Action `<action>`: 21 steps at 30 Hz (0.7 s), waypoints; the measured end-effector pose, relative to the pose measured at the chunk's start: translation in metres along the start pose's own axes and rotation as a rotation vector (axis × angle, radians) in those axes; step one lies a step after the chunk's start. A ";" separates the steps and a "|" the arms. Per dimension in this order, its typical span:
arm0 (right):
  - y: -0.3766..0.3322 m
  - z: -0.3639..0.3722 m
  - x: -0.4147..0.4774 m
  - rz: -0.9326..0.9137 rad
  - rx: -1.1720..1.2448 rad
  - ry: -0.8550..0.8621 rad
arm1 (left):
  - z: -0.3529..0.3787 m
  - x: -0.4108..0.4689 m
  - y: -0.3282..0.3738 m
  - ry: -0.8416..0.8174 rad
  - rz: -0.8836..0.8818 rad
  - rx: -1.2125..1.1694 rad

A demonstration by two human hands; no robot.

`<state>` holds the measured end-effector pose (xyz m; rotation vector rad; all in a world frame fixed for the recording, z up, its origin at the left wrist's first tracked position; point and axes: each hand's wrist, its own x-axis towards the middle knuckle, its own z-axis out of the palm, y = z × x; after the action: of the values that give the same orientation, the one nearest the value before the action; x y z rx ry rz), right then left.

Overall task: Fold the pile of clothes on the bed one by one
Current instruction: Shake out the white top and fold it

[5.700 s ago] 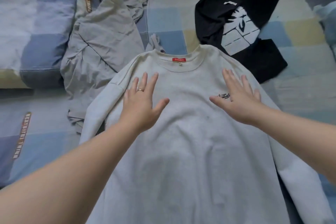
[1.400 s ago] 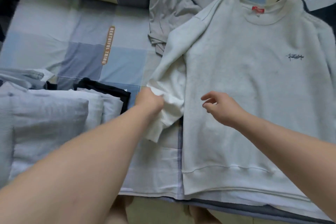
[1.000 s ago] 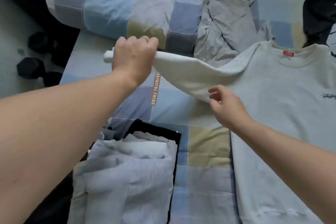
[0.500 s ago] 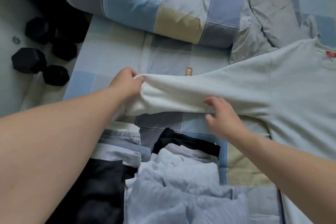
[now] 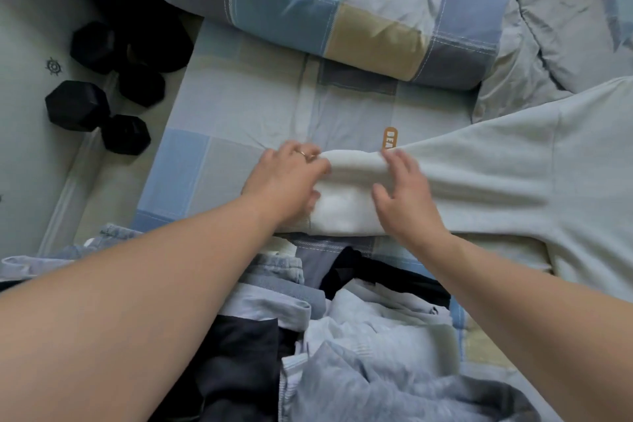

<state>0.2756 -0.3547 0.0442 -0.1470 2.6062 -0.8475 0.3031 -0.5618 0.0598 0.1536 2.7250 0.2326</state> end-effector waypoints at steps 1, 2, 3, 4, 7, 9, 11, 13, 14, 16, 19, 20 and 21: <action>0.002 0.003 0.004 0.115 -0.075 -0.006 | 0.005 -0.003 0.002 -0.104 0.034 0.008; 0.002 0.007 0.006 0.191 -0.187 -0.120 | 0.010 -0.006 0.001 -0.205 0.017 0.017; -0.001 0.013 0.006 0.181 -0.281 -0.278 | 0.015 -0.009 -0.001 -0.285 -0.033 0.025; -0.006 0.020 0.004 0.086 -0.309 -0.432 | 0.019 -0.012 -0.004 -0.338 -0.089 0.034; -0.027 0.033 -0.009 -0.213 0.021 -0.499 | 0.021 -0.020 -0.009 -0.404 -0.176 0.044; -0.024 0.037 -0.003 -0.132 0.027 -0.165 | 0.017 -0.021 -0.009 -0.408 -0.191 0.039; -0.019 0.035 0.004 0.133 -0.127 -0.095 | 0.012 -0.022 -0.008 -0.419 -0.202 0.030; -0.018 0.032 0.005 0.126 -0.092 -0.393 | 0.005 -0.025 -0.006 -0.435 -0.225 0.013; -0.019 0.029 0.003 0.067 0.018 -0.524 | 0.000 -0.027 -0.005 -0.425 -0.235 0.004; -0.024 0.019 -0.006 -0.011 0.214 -0.620 | -0.006 -0.031 0.000 -0.355 -0.246 -0.022; -0.010 -0.009 -0.018 -0.055 0.154 -0.381 | -0.013 -0.040 0.019 -0.236 -0.246 -0.077; -0.001 -0.026 -0.023 -0.040 0.116 -0.306 | -0.017 -0.041 0.031 -0.206 -0.234 -0.086; 0.011 -0.044 -0.029 -0.029 0.085 -0.261 | -0.023 -0.040 0.046 -0.186 -0.216 -0.096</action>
<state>0.2850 -0.3160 0.0802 -0.2543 2.3268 -0.8835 0.3341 -0.5255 0.1042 -0.1391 2.5149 0.2715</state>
